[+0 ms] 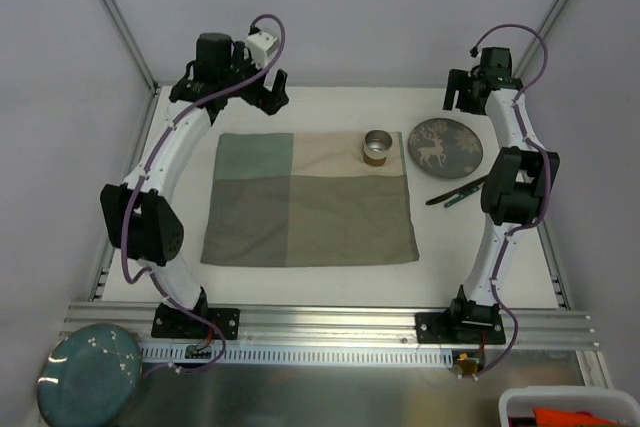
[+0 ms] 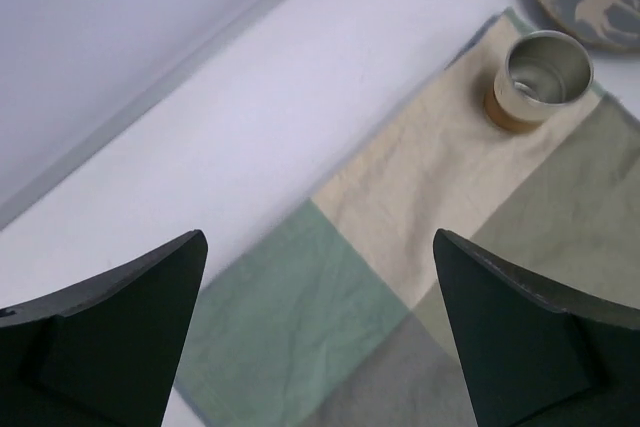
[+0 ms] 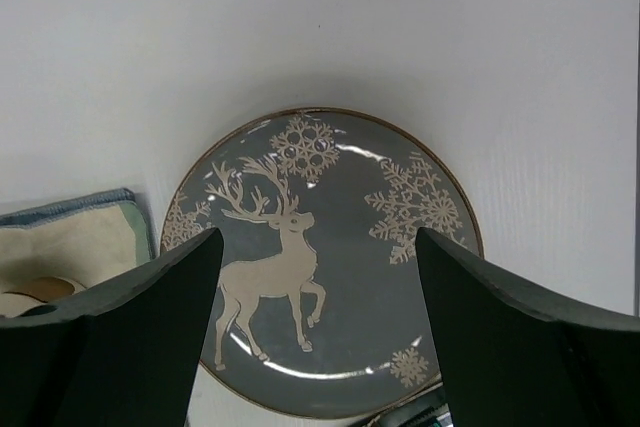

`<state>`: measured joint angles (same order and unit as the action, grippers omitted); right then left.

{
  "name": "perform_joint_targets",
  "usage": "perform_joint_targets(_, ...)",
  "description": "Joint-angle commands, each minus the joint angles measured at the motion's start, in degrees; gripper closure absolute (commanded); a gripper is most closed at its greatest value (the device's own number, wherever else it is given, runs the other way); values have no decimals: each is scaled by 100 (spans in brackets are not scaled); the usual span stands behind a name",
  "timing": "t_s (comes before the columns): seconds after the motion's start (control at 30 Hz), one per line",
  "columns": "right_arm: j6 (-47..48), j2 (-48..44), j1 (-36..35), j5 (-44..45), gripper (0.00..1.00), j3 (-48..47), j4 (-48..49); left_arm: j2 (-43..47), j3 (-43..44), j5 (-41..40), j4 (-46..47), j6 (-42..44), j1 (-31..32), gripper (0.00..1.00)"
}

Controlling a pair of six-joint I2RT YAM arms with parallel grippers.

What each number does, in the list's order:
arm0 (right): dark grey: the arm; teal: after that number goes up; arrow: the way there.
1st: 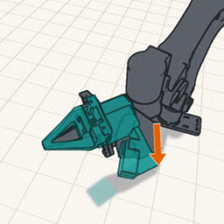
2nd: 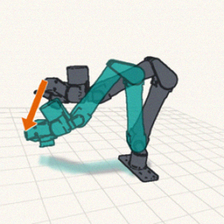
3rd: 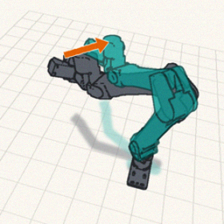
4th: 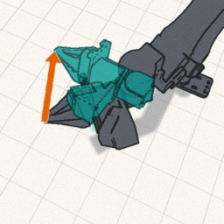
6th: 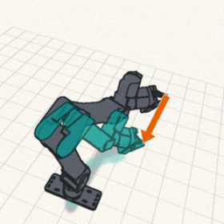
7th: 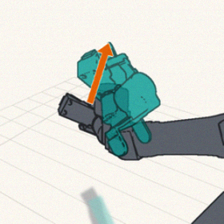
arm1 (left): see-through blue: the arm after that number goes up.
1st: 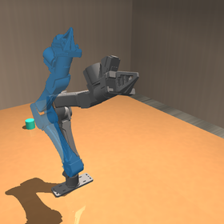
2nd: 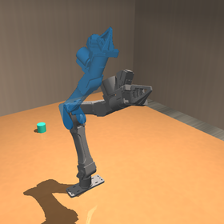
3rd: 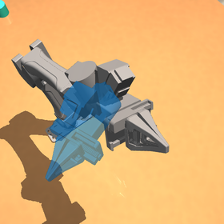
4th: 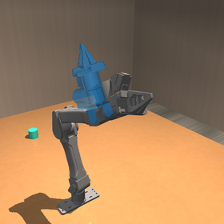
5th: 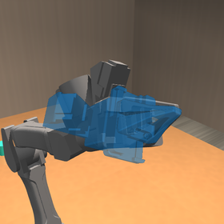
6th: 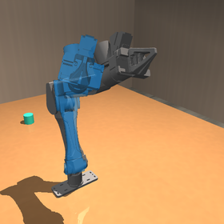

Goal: Set the dinner table for one person

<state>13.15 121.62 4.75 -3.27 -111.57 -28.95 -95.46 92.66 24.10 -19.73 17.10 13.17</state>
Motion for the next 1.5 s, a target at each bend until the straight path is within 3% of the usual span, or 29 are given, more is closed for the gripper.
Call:
perform_joint_targets(0.0, 556, 10, -141, 291, 18, -575, -602, -1416, 1548, 447, -986, -383, 37, 1)
perform_joint_targets(0.03, 601, 98, -124, 283, 17, -794, -664, -1710, 2449, 429, -1268, -374, 45, 1)
perform_joint_targets(0.13, 645, 178, 8, 187, 16, -1121, -998, -2511, 3823, 324, -1990, -261, 63, 1)
perform_joint_targets(0.27, 1111, 116, 130, 696, 16, -999, -1104, -3092, 4752, 156, -2570, 83, 282, 1)
perform_joint_targets(0.43, 1514, -209, 263, 1003, 15, -384, -1086, -3206, 4252, 1096, -2809, -356, 397, 1)
perform_joint_targets(0.53, 1691, -498, 289, 1161, 14, 91, -999, -3443, 4540, 1685, -2879, -682, 440, 1)
perform_joint_targets(0.73, 1710, -1044, 394, 1277, 13, 1398, -805, -3410, 4411, 1650, -2949, -972, 459, 1)
perform_joint_targets(0.77, 1396, -1166, 447, 1093, 1, 1453, -831, -3331, 4096, 1651, -2967, -1033, 459, 1)
perform_joint_targets(0.9, 552, -1281, 851, 144, 4, 1226, -1025, -2962, 3461, 1397, -2976, -964, 546, 1)
perform_joint_targets(1.07, 390, -1483, 764, 2, 2, 804, -999, -2645, 3249, 992, -3133, -744, 643, 1)
perform_joint_targets(1.17, 530, -1571, 396, -61, 1, 496, -1131, -2627, 3389, 729, -3335, -577, 669, 1)
perform_joint_targets(1.3, 874, -1983, -1009, -217, 1, 1170, -394, -2539, 3907, 1034, -3389, -532, 775, 1)
perform_joint_targets(1.37, 586, -2125, -1449, -803, 1, 1357, -121, -2705, 4775, 1194, -3371, -724, 976, 1)
perform_joint_targets(1.47, 41, -1942, -2100, -1297, 3, 858, -128, -2961, 5646, 1159, -3214, -1163, 1248, 1)
